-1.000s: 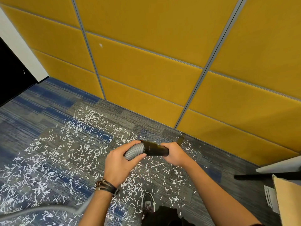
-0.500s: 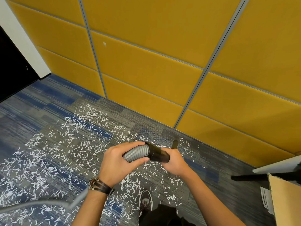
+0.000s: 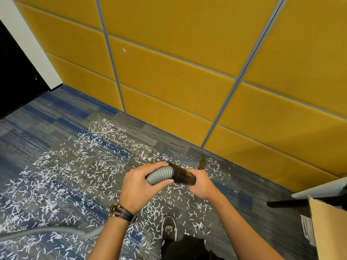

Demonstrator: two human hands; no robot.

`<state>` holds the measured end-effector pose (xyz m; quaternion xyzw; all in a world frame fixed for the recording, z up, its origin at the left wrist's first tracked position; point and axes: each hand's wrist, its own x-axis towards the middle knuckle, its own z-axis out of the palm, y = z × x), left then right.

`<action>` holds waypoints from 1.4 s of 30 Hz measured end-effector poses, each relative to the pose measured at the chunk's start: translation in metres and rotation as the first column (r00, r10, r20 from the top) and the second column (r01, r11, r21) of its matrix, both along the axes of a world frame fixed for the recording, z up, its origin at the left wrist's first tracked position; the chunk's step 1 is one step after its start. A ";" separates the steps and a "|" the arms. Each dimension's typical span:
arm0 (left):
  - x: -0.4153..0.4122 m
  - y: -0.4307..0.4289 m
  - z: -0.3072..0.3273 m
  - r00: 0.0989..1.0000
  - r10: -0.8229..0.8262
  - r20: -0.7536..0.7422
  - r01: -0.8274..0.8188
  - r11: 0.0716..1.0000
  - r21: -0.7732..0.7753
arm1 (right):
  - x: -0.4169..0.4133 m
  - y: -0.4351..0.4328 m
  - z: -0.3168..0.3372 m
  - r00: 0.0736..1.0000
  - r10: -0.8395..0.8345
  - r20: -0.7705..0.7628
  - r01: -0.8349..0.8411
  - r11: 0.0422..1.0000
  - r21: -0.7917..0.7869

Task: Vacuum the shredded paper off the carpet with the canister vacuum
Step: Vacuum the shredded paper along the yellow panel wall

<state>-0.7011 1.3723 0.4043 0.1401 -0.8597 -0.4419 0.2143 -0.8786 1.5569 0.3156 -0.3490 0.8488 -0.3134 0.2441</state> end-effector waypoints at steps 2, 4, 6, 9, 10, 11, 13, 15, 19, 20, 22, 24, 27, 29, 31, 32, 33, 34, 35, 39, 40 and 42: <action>0.007 -0.003 0.005 1.000 -0.003 0.003 0.003 1.000 0.002 | 0.011 -0.001 0.002 1.000 -0.008 0.007 0.008 0.999 -0.037; 0.013 -0.006 0.011 1.000 0.007 -0.006 -0.007 1.000 0.011 | 0.019 -0.003 0.004 1.000 -0.001 0.021 0.002 0.998 -0.067; 0.018 -0.008 0.017 1.000 0.011 -0.028 -0.010 1.000 0.006 | 0.027 -0.006 0.006 1.000 0.002 0.028 0.001 0.996 -0.092; 0.025 -0.011 0.024 0.999 -0.012 -0.048 0.014 0.999 0.032 | 0.038 -0.004 0.008 0.999 -0.013 0.037 0.017 0.994 -0.105; 0.028 -0.011 0.023 0.999 -0.019 -0.048 0.022 0.998 0.060 | 0.043 -0.002 0.008 0.999 -0.017 0.034 0.020 0.994 -0.107; 0.031 -0.012 0.022 0.999 -0.029 -0.041 0.033 0.996 0.080 | 0.048 0.002 0.007 1.000 -0.020 0.024 0.022 0.994 -0.103; 0.037 -0.009 0.018 0.998 -0.052 -0.021 0.053 0.994 0.095 | 0.059 0.010 0.005 0.999 -0.039 0.016 0.040 0.995 -0.094; 0.042 -0.006 0.017 0.998 -0.051 -0.026 0.053 0.995 0.088 | 0.066 0.014 0.003 0.997 -0.070 0.026 0.072 0.993 -0.096; 0.046 -0.007 0.028 0.998 -0.012 -0.068 0.017 0.997 0.070 | 0.068 0.002 0.013 0.996 -0.094 0.007 0.094 0.992 -0.084; 0.048 -0.007 0.031 0.997 -0.018 -0.072 0.022 0.998 0.058 | 0.069 0.000 0.015 0.997 -0.082 0.011 0.083 0.992 -0.095; 0.052 -0.011 0.036 0.996 -0.031 -0.084 0.034 0.999 0.037 | 0.072 -0.005 0.017 0.999 -0.045 0.022 0.047 0.993 -0.105; 0.057 -0.013 0.039 0.995 -0.041 -0.087 0.045 0.998 0.046 | 0.075 -0.006 0.018 0.999 -0.017 0.039 0.021 0.994 -0.110; 0.064 -0.012 0.039 0.994 -0.056 -0.090 0.062 0.996 0.065 | 0.085 0.002 0.017 0.999 -0.009 0.049 0.014 0.993 -0.115; 0.069 -0.009 0.036 0.995 -0.063 -0.073 0.070 0.993 0.094 | 0.093 0.011 0.016 0.999 -0.024 0.046 0.029 0.993 -0.116; 0.075 -0.004 0.032 0.996 -0.055 -0.075 0.062 0.993 0.098 | 0.098 0.017 0.016 0.999 -0.036 0.035 0.040 0.992 -0.116; 0.077 -0.002 0.030 0.996 -0.041 -0.084 0.049 0.995 0.088 | 0.098 0.017 0.017 0.999 -0.042 0.028 0.045 0.992 -0.116; 0.080 -0.001 0.030 0.995 -0.023 -0.100 0.031 0.997 0.075 | 0.098 0.015 0.019 0.999 -0.042 0.013 0.043 0.993 -0.113; 0.083 -0.001 0.030 0.993 -0.005 -0.115 0.012 0.998 0.060 | 0.098 0.012 0.021 0.999 -0.036 -0.002 0.036 0.993 -0.111; 0.086 -0.001 0.032 0.993 0.008 -0.120 -0.003 0.999 0.046 | 0.099 0.009 0.022 1.000 -0.029 -0.010 0.028 0.994 -0.108; 0.097 -0.004 0.037 0.993 0.016 -0.114 -0.015 1.000 0.009 | 0.101 -0.004 0.023 1.000 0.002 0.003 -0.002 0.995 -0.104; 0.099 -0.005 0.037 0.994 0.011 -0.109 -0.011 1.000 -0.001 | 0.102 -0.008 0.022 1.000 0.012 0.010 -0.011 0.994 -0.105; 0.101 -0.007 0.035 0.995 0.002 -0.100 -0.003 1.000 -0.004 | 0.106 -0.012 0.021 1.000 0.024 0.018 -0.022 0.994 -0.111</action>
